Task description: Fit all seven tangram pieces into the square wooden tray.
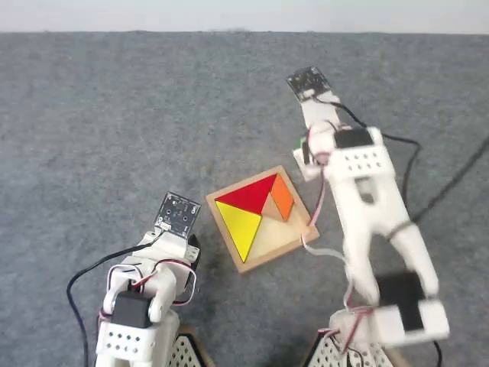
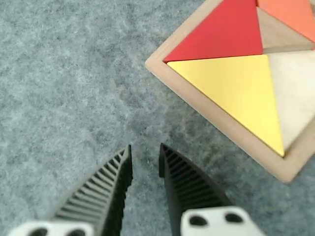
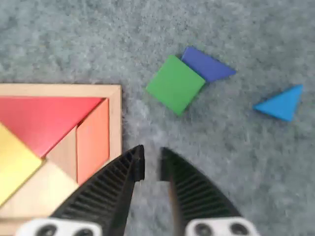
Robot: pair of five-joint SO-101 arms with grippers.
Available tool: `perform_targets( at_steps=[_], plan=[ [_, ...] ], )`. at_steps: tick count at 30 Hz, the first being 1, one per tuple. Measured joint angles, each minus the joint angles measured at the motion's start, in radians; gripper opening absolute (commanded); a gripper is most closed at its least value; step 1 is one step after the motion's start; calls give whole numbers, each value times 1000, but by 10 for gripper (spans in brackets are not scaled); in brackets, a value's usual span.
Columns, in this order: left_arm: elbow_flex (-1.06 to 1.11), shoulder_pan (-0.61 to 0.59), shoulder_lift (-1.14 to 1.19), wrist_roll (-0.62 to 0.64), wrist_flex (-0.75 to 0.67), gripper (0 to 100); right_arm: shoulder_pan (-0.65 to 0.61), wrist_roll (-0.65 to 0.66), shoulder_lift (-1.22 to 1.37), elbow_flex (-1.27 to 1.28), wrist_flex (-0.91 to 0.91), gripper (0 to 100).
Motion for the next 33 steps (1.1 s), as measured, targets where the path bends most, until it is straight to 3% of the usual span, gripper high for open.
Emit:
perform_targets(
  at_steps=[4,12,15,33],
  plan=[
    [0,0,0,0,0,88,0,-57,210,-172,6,239],
    [0,0,0,0,0,88,41,-422,568,-476,6,241],
    [0,0,0,0,0,88,43,-503,652,-577,6,241],
    [0,0,0,0,0,88,21,-555,812,-769,57,240]
  ],
)
